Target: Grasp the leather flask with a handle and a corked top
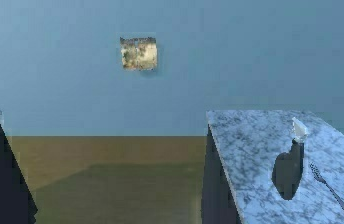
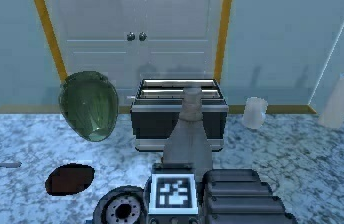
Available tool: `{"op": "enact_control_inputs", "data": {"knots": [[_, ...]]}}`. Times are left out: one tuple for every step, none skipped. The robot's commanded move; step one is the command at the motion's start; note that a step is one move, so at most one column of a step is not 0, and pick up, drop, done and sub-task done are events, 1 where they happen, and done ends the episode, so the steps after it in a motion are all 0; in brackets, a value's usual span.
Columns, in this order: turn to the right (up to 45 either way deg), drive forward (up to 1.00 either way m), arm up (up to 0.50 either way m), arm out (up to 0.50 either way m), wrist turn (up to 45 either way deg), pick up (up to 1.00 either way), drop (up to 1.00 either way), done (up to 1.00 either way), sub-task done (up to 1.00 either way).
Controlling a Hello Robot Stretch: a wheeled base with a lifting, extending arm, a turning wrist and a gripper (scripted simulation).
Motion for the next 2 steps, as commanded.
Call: {"op": "enact_control_inputs", "data": {"knots": [[0.0,0.00,0.00,0.00,45.0,0.00,0.00,0.00,0.00],[0.0,0.00,0.00,0.00,45.0,0.00,0.00,0.00,0.00]]}}
